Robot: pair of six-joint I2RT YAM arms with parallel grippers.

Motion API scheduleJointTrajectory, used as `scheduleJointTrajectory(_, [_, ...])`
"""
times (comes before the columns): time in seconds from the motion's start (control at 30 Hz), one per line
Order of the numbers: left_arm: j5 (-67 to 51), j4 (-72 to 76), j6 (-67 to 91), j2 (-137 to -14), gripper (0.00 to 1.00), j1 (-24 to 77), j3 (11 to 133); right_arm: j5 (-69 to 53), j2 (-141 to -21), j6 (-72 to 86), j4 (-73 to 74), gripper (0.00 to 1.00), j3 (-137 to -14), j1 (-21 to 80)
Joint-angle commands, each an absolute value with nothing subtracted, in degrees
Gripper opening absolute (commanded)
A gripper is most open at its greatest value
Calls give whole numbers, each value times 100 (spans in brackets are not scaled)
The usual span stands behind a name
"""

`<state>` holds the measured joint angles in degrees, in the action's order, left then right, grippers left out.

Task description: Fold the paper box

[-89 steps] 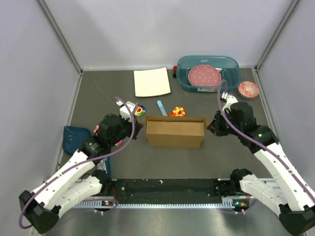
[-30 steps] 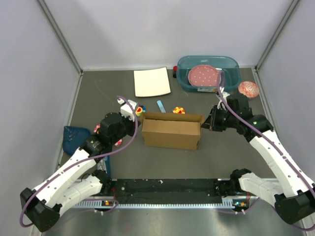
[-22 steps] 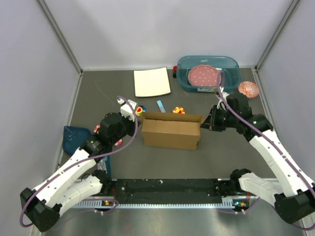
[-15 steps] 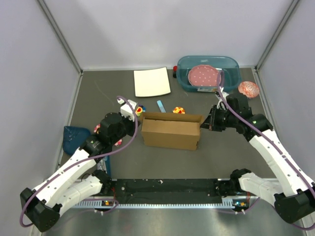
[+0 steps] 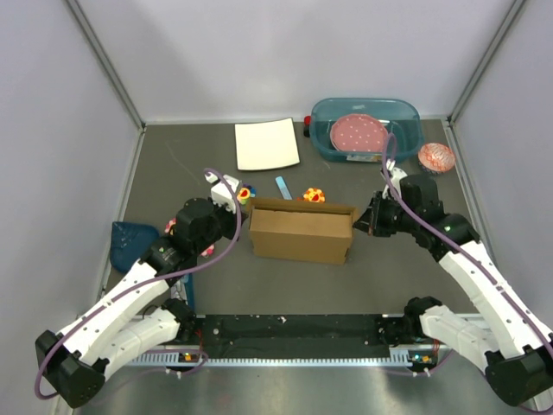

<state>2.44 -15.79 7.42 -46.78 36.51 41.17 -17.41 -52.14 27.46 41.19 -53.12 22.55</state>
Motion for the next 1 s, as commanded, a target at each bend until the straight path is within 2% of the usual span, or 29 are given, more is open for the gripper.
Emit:
scheduleJointTrajectory(0.0, [44,-1556,888,-4781,0,3665,4271,-1608,-5124,2725,4078,0,-5010,2259])
scheduleJointTrajectory(0.67, [325,-1670,1020,-4579,0,3665,4596,-1424,-5098,2698,4017,0,-4887,2285])
scheduleJointTrajectory(0.97, [26,-1600,1397,-4658,0,3665,4790,-1389,-5089,2707,4034,0,-4834,2311])
